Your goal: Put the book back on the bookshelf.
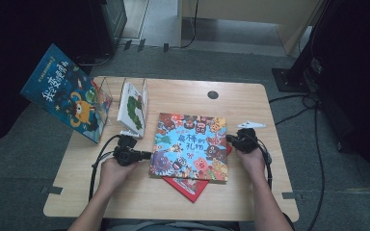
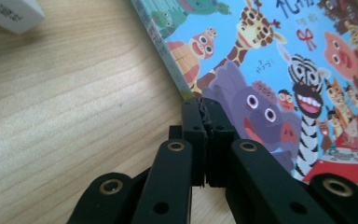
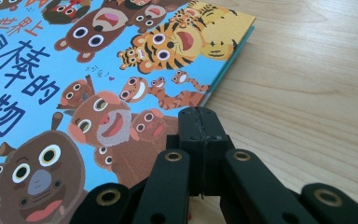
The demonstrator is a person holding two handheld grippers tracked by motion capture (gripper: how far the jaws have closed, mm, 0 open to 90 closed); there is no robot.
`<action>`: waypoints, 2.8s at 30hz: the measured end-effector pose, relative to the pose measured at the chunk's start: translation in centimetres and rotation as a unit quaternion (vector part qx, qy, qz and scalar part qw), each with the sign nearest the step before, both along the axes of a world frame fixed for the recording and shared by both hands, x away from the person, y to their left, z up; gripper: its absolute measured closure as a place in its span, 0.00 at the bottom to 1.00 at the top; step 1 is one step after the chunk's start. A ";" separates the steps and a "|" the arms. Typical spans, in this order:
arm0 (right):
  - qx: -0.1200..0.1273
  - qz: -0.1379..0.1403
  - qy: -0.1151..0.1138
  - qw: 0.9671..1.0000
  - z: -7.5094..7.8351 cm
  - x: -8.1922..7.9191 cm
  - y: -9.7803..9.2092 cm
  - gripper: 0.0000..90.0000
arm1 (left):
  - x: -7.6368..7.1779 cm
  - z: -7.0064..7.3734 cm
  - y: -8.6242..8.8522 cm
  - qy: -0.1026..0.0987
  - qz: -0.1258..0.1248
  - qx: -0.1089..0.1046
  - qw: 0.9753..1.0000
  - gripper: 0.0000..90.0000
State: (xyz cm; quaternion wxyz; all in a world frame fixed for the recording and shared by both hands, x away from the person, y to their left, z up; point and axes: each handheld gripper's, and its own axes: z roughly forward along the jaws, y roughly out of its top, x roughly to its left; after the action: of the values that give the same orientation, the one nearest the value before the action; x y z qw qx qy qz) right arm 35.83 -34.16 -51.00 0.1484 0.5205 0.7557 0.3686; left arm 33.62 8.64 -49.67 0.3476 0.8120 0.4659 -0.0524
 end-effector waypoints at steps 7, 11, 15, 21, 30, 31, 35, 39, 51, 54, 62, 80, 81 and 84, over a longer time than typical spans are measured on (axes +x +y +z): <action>-0.004 0.004 0.003 1.000 0.0 0.5 0.3 1.00 | -0.2 -0.2 0.0 -0.002 0.006 -0.004 1.000 1.00; -0.002 0.002 0.005 1.000 -0.1 0.8 0.2 1.00 | -0.5 -0.3 -0.1 -0.001 0.005 -0.007 1.000 1.00; -0.007 -0.009 0.000 1.000 0.1 1.0 0.4 1.00 | -0.9 -0.3 -0.4 0.001 -0.002 -0.011 1.000 1.00; 0.007 -0.024 -0.015 1.000 0.7 0.8 -0.2 1.00 | -1.4 -0.2 -1.1 -0.003 -0.005 -0.002 1.000 1.00; 0.012 -0.022 -0.014 1.000 0.8 0.5 -0.6 1.00 | -2.0 -0.1 -2.7 -0.009 -0.021 0.003 1.000 1.00; 0.012 -0.022 -0.014 1.000 0.8 0.5 -0.6 1.00 | -1.9 -0.1 -2.8 -0.004 -0.020 -0.002 1.000 1.00; 0.014 -0.024 -0.013 1.000 0.9 0.1 -0.8 1.00 | -1.8 0.1 -3.0 -0.004 -0.022 -0.005 1.000 1.00; 0.012 -0.026 -0.016 0.999 0.9 -0.5 -1.2 1.00 | -1.5 0.0 -3.6 -0.001 -0.036 -0.010 0.999 1.00; 0.009 -0.043 -0.017 0.999 0.9 -2.9 -2.9 1.00 | -1.6 -0.2 -7.8 0.009 -0.088 -0.025 0.996 1.00; 0.007 -0.047 -0.018 0.999 0.8 -3.7 -3.3 1.00 | -1.5 -0.4 -8.9 0.016 -0.100 -0.037 0.994 1.00; 0.012 -0.070 -0.019 0.997 0.7 -6.2 -4.9 1.00 | 0.1 0.3 -10.0 0.012 -0.113 -0.030 0.993 0.99; -0.002 -0.088 0.002 0.996 -0.2 -9.1 -5.6 0.99 | 4.0 1.8 -8.1 -0.001 -0.072 -0.043 0.996 0.99; -0.004 -0.087 0.002 0.996 -0.2 -9.0 -5.6 0.99 | 3.9 1.8 -8.0 -0.002 -0.072 -0.042 0.996 0.99; 0.001 -0.088 0.000 0.996 -0.1 -8.7 -5.7 0.99 | 3.8 1.9 -7.6 -0.002 -0.067 -0.042 0.997 0.99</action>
State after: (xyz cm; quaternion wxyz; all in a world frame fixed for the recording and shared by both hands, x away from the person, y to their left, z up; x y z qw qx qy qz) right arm 27.10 -39.83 -51.10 0.1796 0.5856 0.7062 0.3550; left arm 37.39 1.04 -47.75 0.3783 0.8263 0.4068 -0.0932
